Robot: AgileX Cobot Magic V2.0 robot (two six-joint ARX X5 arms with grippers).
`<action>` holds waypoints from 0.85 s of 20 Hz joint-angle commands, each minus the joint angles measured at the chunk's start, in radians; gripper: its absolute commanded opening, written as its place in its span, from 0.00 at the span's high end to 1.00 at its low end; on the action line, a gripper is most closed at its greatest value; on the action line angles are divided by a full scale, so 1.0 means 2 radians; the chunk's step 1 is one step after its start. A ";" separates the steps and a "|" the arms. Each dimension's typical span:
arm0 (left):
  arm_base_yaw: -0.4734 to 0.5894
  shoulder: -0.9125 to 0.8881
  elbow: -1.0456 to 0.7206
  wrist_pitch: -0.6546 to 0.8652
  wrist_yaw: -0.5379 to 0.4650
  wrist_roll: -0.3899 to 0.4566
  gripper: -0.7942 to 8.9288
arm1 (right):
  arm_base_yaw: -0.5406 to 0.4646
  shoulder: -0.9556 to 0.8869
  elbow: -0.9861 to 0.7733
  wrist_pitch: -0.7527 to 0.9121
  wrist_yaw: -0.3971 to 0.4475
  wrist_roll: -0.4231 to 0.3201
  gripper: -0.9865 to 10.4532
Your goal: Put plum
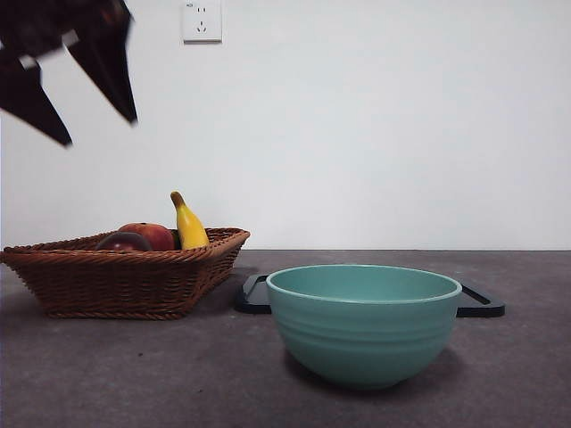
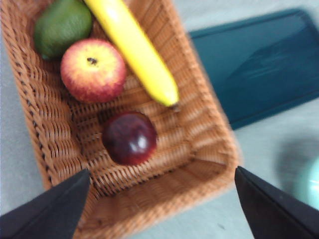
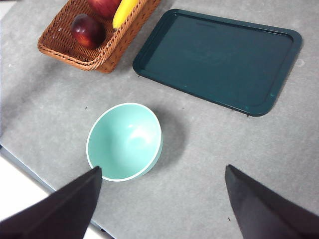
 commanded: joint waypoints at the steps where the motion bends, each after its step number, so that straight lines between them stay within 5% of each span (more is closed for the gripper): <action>1: -0.009 0.044 0.011 0.022 -0.014 0.002 0.44 | 0.002 0.002 0.010 0.003 -0.002 0.004 0.57; 17: -0.018 0.194 0.011 0.099 -0.044 0.021 0.44 | 0.002 0.002 0.010 0.003 -0.002 0.006 0.57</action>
